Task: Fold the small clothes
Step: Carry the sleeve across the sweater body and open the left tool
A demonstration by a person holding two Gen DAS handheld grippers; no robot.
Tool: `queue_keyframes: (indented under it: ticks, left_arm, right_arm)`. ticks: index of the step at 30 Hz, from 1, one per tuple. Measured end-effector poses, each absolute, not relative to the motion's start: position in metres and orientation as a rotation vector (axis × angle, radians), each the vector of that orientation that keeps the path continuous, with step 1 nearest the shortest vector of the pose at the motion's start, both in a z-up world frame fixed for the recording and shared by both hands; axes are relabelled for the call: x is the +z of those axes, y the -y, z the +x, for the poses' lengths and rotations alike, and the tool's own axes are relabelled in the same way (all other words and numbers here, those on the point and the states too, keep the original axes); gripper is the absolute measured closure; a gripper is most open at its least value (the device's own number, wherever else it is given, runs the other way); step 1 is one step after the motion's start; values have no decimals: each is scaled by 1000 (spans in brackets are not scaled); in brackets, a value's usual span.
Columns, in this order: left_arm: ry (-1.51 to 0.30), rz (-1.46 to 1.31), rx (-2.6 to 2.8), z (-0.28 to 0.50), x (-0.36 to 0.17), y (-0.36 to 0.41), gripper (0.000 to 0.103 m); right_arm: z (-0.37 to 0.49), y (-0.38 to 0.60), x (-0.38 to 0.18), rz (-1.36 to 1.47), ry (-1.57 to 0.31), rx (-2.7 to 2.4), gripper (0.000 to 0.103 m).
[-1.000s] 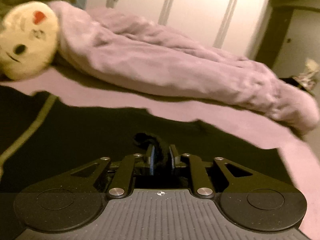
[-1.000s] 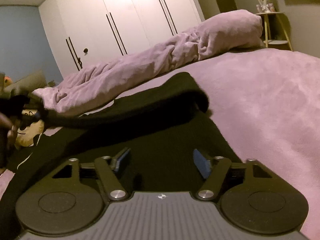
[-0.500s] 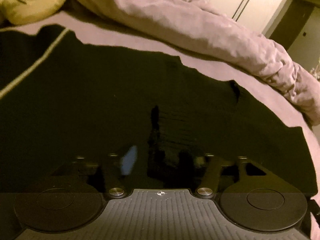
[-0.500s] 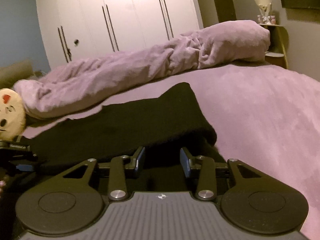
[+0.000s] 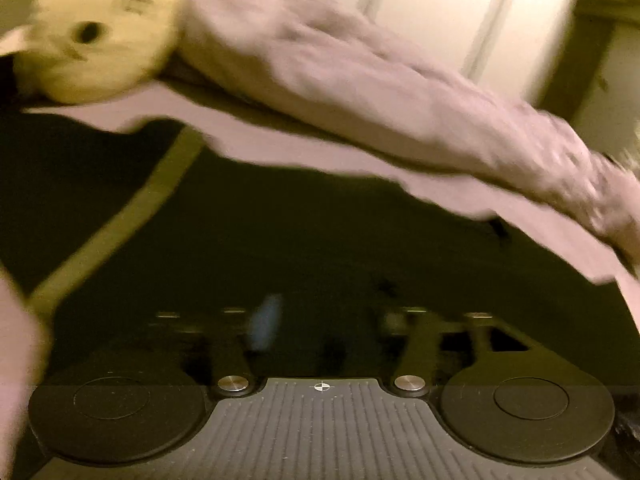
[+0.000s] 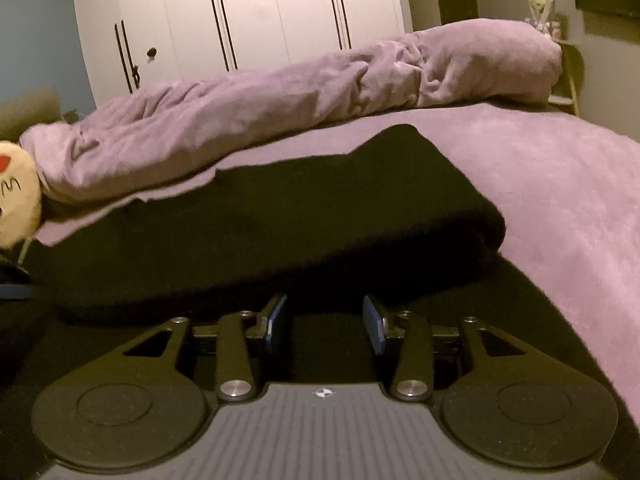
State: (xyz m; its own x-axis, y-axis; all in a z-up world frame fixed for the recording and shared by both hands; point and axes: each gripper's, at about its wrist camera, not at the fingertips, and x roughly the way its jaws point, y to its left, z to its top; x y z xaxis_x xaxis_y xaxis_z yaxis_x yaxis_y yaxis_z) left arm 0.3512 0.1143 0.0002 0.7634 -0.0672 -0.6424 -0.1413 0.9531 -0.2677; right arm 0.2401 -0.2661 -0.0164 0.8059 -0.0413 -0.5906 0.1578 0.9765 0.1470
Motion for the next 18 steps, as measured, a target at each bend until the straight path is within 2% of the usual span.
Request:
queue_keyframes:
  ticks: [6,11,14,18]
  left_arm:
    - [-597,-343,364,329,2,-245,25]
    - [-581,-495,615,332,-17,-352,25]
    - [-547,-610,629,343,-24,-394,25]
    - [-541,-598,672,366,-21,-422,24]
  right_arm:
    - [243,255,-29,133,-601,-120,51]
    - [244,261,-34,173,-585,-99,46]
    - [245,259,-35,158,-585,-100,43]
    - [245,259,-37,160,-583,-99,42]
